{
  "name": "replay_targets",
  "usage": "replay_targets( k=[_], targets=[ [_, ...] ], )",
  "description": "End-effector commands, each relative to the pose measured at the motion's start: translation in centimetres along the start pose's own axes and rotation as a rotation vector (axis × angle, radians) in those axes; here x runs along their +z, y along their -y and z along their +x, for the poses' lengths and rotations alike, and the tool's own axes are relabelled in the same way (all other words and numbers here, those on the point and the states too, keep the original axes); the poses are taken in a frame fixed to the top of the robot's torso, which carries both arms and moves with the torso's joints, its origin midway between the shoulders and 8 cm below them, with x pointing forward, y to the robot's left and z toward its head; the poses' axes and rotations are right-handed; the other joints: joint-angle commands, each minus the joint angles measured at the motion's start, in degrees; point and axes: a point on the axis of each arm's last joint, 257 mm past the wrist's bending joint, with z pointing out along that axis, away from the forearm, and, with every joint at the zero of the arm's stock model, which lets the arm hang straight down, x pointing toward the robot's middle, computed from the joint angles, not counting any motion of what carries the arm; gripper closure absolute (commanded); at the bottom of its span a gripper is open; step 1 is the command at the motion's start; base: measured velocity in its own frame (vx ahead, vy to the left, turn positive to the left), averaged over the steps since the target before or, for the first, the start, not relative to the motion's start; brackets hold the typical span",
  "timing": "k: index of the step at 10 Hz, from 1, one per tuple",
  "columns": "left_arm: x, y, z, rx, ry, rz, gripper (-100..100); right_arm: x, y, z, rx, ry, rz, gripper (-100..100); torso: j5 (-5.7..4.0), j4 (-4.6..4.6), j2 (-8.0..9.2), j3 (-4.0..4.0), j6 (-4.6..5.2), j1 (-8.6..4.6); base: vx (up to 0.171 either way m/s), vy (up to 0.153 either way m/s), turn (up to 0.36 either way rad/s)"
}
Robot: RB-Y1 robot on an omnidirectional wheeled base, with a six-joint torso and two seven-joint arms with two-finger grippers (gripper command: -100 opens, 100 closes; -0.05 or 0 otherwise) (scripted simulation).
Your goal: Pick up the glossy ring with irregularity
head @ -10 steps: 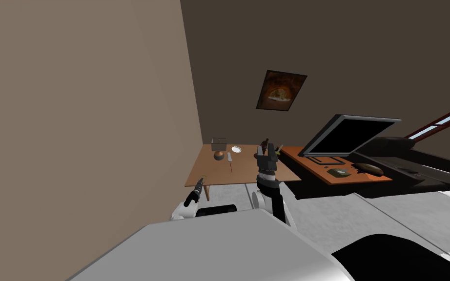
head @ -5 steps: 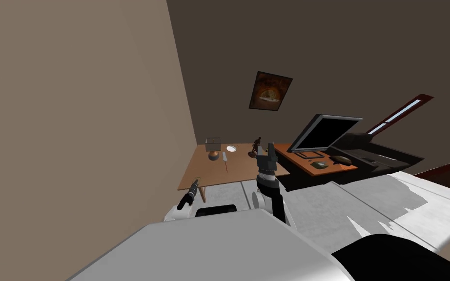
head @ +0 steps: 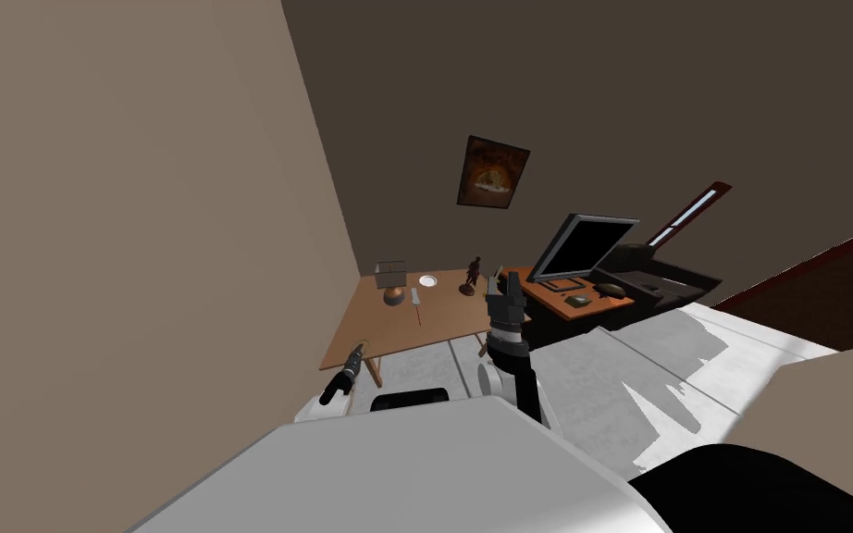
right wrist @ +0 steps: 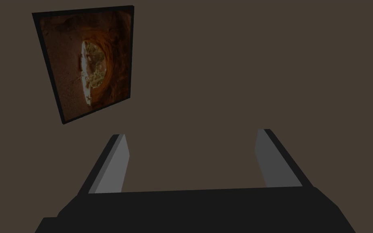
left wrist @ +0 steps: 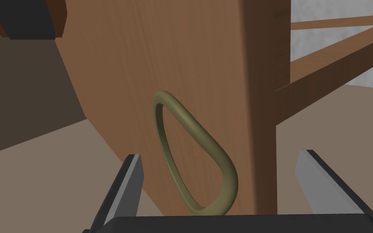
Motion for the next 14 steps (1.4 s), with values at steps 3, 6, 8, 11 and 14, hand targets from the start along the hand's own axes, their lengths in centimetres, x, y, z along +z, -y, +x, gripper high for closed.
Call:
replay_targets(
  k=[3,6,8,11,14],
  targets=[
    [-0.4,-0.1,-2.7,-0.021,0.028,0.008,-100,0.0,0.0,0.0,0.0,0.0,0.0,0,0.0,0.04,-0.11,-0.03,0.02,0.12,-0.002,-0.05,-0.085],
    [-0.6,-0.7,-3.6,-0.027,0.036,-0.002,-100,0.0,0.0,0.0,0.0,0.0,0.0,0,-0.02,0.11,-0.33,-0.11,0.04,0.49,-0.002,-0.008,-0.063],
    [-0.8,-1.3,-3.7,-0.031,0.037,-0.01,100,0.0,0.0,0.0,0.0,0.0,0.0,0,-0.07,0.23,-0.49,-0.13,0.07,0.61,-0.013,-0.006,0.018],
    [-0.9,-1.9,-3.6,-0.035,0.038,-0.022,100,0.0,0.0,0.0,0.0,0.0,0.0,0,-0.16,0.38,-0.64,-0.13,0.21,0.59,-0.002,0.0,0.002],
    [-0.3,0.0,-1.1,-0.009,0.01,0.004,100,0.0,0.0,0.0,0.0,0.0,0.0,0,-0.23,0.49,-0.75,-0.13,0.24,0.64,0.008,0.024,0.114]
  ],
)
